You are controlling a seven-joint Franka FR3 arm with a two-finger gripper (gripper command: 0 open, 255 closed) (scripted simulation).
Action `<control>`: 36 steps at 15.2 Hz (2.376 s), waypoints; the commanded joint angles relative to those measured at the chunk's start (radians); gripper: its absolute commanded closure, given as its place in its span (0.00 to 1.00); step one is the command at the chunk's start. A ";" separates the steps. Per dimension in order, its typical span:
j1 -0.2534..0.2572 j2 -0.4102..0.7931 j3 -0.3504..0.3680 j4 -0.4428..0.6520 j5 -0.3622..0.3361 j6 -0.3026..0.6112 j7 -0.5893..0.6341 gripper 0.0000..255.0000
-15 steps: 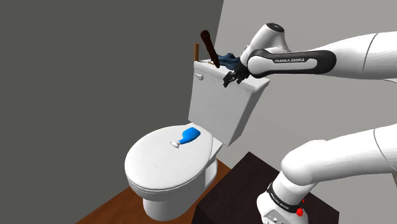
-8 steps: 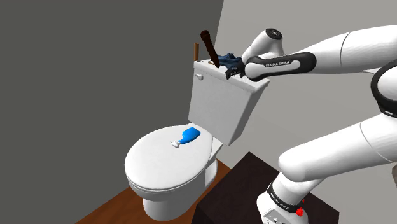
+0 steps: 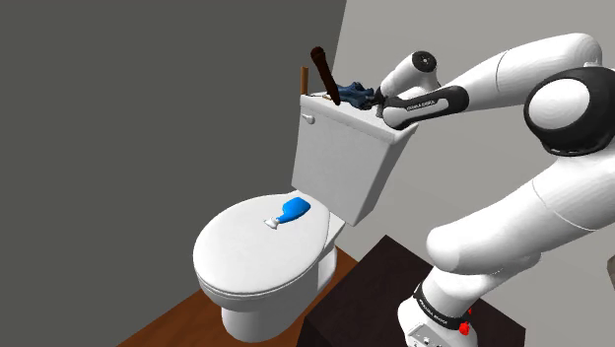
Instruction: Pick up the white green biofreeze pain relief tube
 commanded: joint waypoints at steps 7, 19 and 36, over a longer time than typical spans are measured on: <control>-0.382 0.128 0.193 0.168 -0.440 0.160 0.508 0.00; -0.524 0.179 0.298 0.195 -0.844 0.199 0.902 1.00; -0.387 0.127 0.195 0.181 -0.412 0.154 0.487 1.00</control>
